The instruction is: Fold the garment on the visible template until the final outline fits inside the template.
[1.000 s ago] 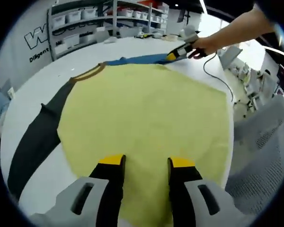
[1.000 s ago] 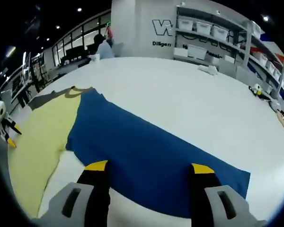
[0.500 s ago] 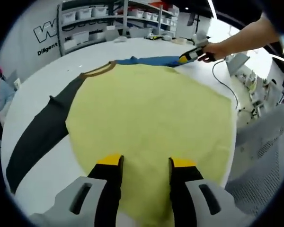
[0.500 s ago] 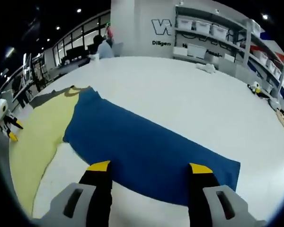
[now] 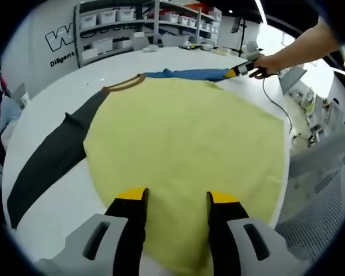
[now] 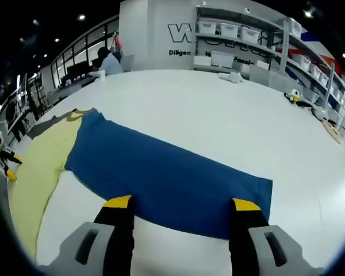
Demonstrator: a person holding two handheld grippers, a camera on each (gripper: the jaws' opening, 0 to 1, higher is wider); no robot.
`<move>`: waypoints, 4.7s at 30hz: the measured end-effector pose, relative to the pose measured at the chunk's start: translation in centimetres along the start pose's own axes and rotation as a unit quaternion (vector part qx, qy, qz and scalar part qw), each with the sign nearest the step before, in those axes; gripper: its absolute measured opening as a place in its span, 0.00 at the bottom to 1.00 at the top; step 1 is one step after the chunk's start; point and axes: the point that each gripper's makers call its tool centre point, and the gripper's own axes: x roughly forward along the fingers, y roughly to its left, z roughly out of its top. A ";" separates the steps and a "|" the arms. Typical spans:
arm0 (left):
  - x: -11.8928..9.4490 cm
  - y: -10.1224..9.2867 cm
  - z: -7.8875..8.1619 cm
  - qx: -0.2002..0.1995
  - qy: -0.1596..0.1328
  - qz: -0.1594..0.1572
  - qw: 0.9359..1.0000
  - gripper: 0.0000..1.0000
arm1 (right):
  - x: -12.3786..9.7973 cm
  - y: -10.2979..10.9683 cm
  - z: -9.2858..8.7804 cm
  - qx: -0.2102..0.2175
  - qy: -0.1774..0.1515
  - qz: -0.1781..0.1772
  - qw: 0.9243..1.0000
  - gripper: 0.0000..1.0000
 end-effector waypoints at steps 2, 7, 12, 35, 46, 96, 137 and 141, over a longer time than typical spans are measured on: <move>0.0 0.0 0.0 0.000 0.000 0.001 1.000 0.45 | -0.2 -0.4 2.2 0.004 -0.048 -0.010 0.999 0.55; 0.0 -0.1 0.0 0.002 0.001 0.003 1.000 0.46 | 1.0 0.1 1.3 -0.012 -0.008 -0.008 1.000 0.58; 0.0 0.0 0.0 -0.001 0.001 0.007 1.000 0.44 | -1.0 -1.4 0.1 0.027 -0.040 -0.030 0.998 0.59; 0.2 0.1 0.1 -0.019 0.003 0.019 1.000 0.44 | -4.2 -6.2 -3.0 0.135 -0.039 -0.100 0.985 0.17; 0.2 0.2 0.2 -0.035 0.002 0.025 0.999 0.44 | -3.9 -6.9 -3.1 0.167 -0.039 -0.105 0.980 0.00; -6.5 -2.0 0.3 -0.131 -0.136 0.067 0.980 0.97 | -5.7 27.8 24.8 -0.122 -0.237 0.161 0.950 0.00; -7.3 -2.5 -0.2 -0.123 -0.134 0.063 0.981 0.91 | 6.2 48.4 7.7 -0.387 -0.048 0.237 0.890 0.00; -7.3 -2.6 -0.3 -0.123 -0.130 0.063 0.982 0.91 | 6.2 48.9 7.7 -0.381 -0.049 0.247 0.890 0.00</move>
